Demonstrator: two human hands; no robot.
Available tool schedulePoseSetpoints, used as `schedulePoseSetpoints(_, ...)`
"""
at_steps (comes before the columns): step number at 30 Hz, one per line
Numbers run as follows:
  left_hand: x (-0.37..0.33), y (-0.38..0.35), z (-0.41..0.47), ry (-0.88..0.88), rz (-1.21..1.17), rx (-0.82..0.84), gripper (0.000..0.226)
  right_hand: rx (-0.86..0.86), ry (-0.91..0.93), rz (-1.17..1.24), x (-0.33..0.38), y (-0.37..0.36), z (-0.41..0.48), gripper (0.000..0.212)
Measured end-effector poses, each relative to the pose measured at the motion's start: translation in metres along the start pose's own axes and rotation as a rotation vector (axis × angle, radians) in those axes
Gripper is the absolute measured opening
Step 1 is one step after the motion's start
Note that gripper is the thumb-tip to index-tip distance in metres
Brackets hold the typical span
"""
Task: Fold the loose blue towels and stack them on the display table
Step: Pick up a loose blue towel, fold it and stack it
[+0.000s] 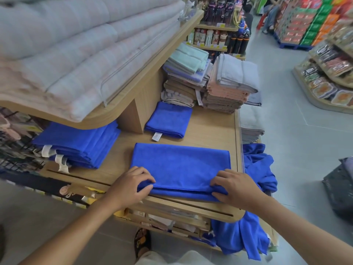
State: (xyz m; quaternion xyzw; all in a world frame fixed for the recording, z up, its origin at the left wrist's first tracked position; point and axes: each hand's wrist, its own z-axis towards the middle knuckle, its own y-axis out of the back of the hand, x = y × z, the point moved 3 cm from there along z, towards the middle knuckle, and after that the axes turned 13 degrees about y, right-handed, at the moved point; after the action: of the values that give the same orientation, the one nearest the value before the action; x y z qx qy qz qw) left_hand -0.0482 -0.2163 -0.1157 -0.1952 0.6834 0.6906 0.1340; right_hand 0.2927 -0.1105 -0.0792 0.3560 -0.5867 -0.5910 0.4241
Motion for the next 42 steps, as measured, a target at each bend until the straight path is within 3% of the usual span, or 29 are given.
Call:
schedulePoseSetpoints(8,-0.014,0.0,-0.002,-0.013,0.179,-0.093,0.028,0.007,0.02,-0.086,0.002,0.003,0.003,0.016)
schedulePoseSetpoints(11,-0.017,0.001,-0.004,-0.027,0.195,-0.109,0.026,-0.026,-0.062,-0.056,0.001,0.009,0.009,0.029)
schedulePoseSetpoints(17,-0.016,0.009,-0.005,-0.01,0.059,-0.291,0.016,-0.103,-0.077,0.049,-0.001,0.027,0.013,0.026)
schedulePoseSetpoints(21,-0.013,0.011,-0.013,-0.075,0.078,-0.17,0.016,0.013,-0.003,0.049,0.006,0.023,0.003,0.02)
schedulePoseSetpoints(23,-0.015,0.009,-0.017,-0.082,0.083,-0.115,0.014,0.114,-0.018,0.056,0.01,0.013,0.001,0.028)
schedulePoseSetpoints(25,-0.021,0.008,-0.013,-0.049,0.04,-0.145,0.015,0.094,-0.052,0.092,0.016,0.005,0.007,0.038)
schedulePoseSetpoints(29,-0.047,-0.003,0.019,-0.003,0.009,-0.307,0.023,-0.117,-0.095,0.179,0.042,-0.011,0.059,0.039)
schedulePoseSetpoints(31,-0.058,-0.012,0.037,0.048,0.076,-0.303,0.03,-0.209,-0.122,0.231,0.058,-0.022,0.097,0.044)
schedulePoseSetpoints(36,-0.044,-0.036,0.06,0.183,0.277,-0.111,0.055,-0.11,-0.354,0.217,0.062,-0.056,0.145,0.059)
schedulePoseSetpoints(42,-0.014,-0.033,0.061,0.145,0.361,-0.061,0.077,-0.093,-0.533,0.095,0.045,-0.065,0.12,0.079)
